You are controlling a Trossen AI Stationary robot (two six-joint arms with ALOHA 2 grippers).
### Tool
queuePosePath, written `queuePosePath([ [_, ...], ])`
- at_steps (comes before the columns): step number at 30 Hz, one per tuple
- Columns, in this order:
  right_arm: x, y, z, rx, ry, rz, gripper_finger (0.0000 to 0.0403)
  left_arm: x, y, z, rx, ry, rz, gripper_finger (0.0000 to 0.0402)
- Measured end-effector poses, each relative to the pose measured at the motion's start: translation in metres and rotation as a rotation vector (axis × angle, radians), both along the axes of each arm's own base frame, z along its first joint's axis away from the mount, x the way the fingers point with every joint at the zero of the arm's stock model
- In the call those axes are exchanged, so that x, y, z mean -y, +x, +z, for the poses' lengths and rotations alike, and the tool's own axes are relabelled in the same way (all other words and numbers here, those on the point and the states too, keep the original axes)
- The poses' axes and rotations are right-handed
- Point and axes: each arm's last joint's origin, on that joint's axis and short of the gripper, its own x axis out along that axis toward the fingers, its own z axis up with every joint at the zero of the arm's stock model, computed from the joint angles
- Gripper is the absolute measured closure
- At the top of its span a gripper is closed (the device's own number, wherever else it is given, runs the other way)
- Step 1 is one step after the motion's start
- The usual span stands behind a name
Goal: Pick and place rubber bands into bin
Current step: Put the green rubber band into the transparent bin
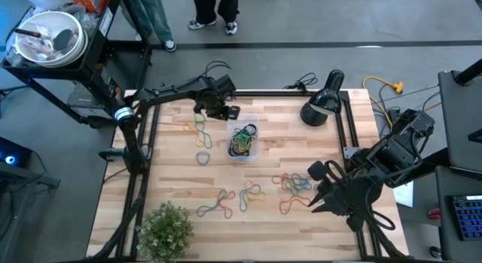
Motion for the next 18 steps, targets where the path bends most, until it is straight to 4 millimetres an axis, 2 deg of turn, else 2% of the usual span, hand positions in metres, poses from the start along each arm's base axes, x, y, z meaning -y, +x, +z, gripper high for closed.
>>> queuePosePath([
  [3,0.000,0.000,0.000,0.004,0.003,0.000,0.0335,0.003,0.003,-0.005,-0.013,-0.004,-0.007,0.0295],
  [8,0.000,0.000,0.000,-0.004,0.018,-0.016,0.0335,0.008,0.001,-0.023,-0.071,-0.023,-0.009,0.0295],
  [13,-0.001,-0.001,0.000,-0.004,0.018,-0.010,0.0335,0.017,-0.004,-0.046,-0.149,-0.001,-0.015,0.0295],
  [18,-0.002,-0.001,0.000,-0.003,0.017,-0.008,0.0335,0.020,-0.012,-0.058,-0.214,0.019,-0.015,0.0295],
])
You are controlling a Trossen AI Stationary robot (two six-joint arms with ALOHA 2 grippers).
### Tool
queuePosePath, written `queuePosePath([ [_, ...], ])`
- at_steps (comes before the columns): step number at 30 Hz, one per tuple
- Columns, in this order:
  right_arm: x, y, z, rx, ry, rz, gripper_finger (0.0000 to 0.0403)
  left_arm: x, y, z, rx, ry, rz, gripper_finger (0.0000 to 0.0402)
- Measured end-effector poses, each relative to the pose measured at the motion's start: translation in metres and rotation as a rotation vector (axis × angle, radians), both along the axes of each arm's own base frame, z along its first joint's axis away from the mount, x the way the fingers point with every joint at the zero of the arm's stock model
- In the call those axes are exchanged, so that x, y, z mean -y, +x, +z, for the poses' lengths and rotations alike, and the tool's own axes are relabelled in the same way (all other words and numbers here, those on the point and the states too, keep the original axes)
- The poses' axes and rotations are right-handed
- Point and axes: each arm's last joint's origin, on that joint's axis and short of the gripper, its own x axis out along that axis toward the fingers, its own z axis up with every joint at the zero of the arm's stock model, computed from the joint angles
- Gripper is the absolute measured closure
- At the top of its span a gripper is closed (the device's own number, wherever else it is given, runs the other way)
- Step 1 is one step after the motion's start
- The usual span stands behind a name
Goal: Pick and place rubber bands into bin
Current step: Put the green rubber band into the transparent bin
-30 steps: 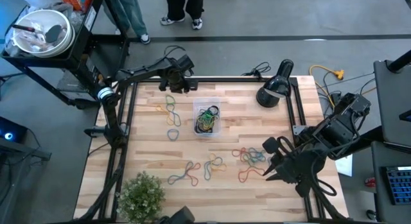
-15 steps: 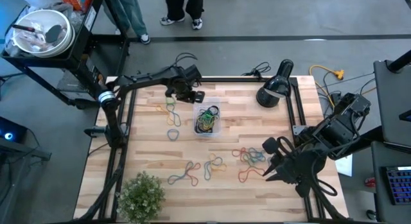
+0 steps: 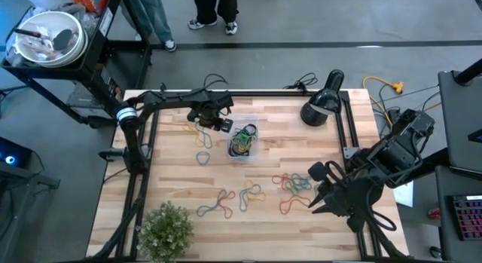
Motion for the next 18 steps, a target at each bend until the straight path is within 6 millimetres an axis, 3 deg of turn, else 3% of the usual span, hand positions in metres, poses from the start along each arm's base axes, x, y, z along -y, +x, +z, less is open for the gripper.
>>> queuePosePath([
  [18,0.000,0.000,0.000,0.004,-0.002,0.003,0.0335,0.009,-0.022,-0.031,-0.163,0.012,-0.062,0.0295],
])
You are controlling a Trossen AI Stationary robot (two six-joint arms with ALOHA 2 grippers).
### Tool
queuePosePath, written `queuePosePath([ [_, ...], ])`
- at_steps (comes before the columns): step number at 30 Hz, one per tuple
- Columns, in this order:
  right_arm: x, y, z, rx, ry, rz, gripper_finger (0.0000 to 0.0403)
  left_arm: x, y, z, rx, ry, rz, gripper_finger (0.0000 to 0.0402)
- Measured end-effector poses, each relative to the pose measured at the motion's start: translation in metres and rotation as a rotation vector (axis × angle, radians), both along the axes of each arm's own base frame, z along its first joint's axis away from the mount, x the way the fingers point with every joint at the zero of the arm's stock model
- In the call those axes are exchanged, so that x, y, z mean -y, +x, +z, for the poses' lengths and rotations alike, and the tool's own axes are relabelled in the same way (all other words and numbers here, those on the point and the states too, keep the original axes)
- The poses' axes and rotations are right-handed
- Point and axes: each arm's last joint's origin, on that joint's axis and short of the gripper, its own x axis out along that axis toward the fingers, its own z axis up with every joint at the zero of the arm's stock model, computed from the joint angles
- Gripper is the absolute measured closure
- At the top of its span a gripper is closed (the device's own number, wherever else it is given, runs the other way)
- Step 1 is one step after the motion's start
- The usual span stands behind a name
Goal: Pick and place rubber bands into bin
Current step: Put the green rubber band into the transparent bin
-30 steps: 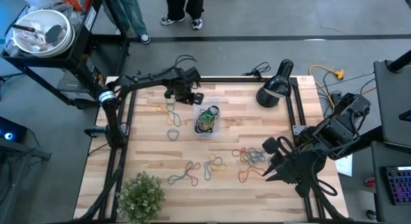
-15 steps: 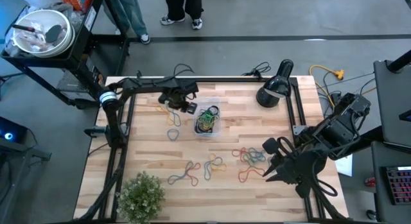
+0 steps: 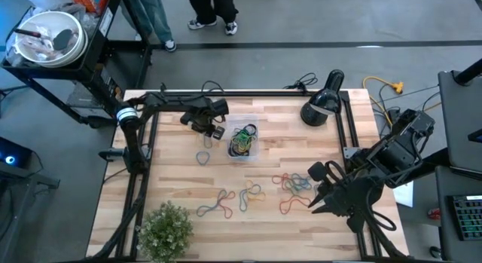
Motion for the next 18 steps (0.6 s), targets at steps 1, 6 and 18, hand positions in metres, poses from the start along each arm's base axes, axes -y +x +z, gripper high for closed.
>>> queuePosePath([
  [1,0.0000,0.0000,0.0000,0.000,0.000,0.000,0.0335,0.0003,-0.0011,-0.0013,-0.009,0.006,0.000,0.0295],
  [6,0.0000,0.0000,0.0000,0.003,-0.005,0.006,0.0335,0.0014,-0.0037,-0.0055,-0.018,0.003,0.001,0.0295],
  [18,-0.0001,0.0001,0.0002,0.005,-0.004,0.006,0.0335,-0.0014,0.0028,-0.0057,0.058,0.018,-0.001,0.0292],
])
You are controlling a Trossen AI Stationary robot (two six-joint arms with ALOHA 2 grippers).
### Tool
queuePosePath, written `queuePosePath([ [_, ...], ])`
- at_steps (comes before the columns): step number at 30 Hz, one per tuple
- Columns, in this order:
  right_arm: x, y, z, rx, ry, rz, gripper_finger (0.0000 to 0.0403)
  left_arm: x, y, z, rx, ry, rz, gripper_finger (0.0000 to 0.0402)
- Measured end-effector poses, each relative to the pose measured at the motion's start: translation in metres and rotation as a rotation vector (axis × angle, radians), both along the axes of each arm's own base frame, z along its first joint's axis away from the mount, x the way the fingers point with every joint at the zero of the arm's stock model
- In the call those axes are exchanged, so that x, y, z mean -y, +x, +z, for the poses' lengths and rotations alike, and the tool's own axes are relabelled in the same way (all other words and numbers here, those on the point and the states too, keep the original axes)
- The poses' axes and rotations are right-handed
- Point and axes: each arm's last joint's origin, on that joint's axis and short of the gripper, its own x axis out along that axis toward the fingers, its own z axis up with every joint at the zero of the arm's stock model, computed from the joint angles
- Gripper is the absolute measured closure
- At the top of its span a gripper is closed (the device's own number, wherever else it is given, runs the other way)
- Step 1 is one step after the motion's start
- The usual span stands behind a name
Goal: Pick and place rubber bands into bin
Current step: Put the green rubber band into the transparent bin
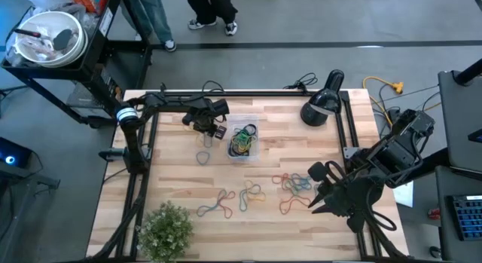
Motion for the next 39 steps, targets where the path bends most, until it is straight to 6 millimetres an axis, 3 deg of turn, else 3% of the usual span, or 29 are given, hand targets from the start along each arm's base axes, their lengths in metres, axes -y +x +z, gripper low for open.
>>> queuePosePath([
  [10,0.000,0.000,-0.001,-0.003,-0.002,0.000,0.0335,0.000,0.001,0.000,0.014,-0.003,-0.018,0.0198],
  [14,0.000,0.000,-0.002,-0.006,-0.005,0.000,0.0335,-0.002,0.000,0.012,0.046,0.028,-0.047,0.0169],
  [20,0.000,0.000,-0.003,-0.010,-0.008,0.000,0.0335,-0.007,-0.004,0.025,0.064,0.109,-0.032,0.0162],
  [39,0.000,0.000,-0.003,-0.011,-0.005,-0.003,0.0335,-0.019,-0.008,0.020,0.053,0.210,-0.011,0.0162],
])
